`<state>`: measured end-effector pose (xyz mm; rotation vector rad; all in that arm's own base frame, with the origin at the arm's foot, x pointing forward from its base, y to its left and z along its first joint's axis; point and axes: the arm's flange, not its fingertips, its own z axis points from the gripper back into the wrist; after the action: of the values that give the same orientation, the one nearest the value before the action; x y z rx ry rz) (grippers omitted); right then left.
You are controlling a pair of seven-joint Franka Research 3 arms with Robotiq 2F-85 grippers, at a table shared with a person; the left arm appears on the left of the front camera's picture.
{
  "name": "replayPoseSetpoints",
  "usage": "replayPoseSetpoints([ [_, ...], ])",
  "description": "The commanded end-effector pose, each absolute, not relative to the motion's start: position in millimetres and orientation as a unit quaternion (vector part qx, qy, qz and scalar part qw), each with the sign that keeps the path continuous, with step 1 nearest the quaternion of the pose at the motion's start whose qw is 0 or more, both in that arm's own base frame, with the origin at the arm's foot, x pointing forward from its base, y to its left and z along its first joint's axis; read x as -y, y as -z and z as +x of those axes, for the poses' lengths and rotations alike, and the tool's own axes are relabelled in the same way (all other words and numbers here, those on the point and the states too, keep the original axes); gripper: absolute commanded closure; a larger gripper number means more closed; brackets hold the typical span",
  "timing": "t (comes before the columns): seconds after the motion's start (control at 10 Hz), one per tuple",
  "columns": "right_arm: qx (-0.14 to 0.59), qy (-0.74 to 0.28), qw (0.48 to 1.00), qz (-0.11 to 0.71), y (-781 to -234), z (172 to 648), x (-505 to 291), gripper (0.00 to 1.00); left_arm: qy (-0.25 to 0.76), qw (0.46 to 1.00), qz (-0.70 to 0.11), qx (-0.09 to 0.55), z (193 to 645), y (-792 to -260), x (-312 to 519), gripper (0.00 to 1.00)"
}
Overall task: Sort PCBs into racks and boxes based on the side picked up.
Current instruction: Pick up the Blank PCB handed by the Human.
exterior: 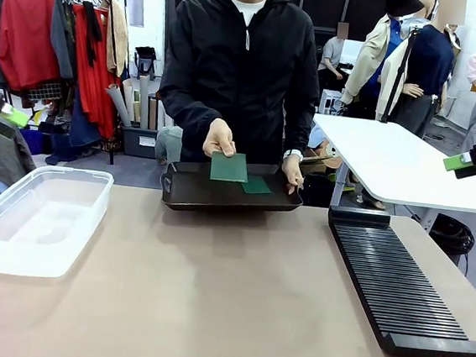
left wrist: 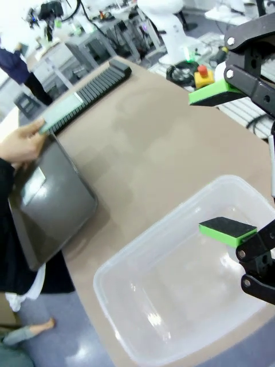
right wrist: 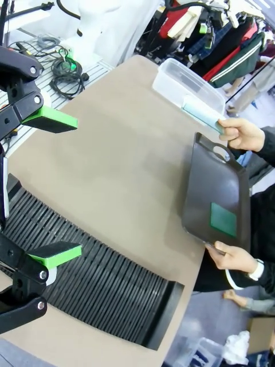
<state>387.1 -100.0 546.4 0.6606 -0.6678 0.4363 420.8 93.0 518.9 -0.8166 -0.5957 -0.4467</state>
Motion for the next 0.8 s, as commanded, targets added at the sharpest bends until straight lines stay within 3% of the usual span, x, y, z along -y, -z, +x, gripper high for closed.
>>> replayPoseSetpoints([
  [0.0,0.326,-0.207,0.867,0.315,-546,388,99,0.0,0.192,0.828,-0.457,0.263,441,-501,-79,0.0],
  [0.7,0.326,-0.207,0.867,0.315,-546,388,99,0.0,0.131,0.792,-0.567,0.186,499,-449,15,0.0],
])
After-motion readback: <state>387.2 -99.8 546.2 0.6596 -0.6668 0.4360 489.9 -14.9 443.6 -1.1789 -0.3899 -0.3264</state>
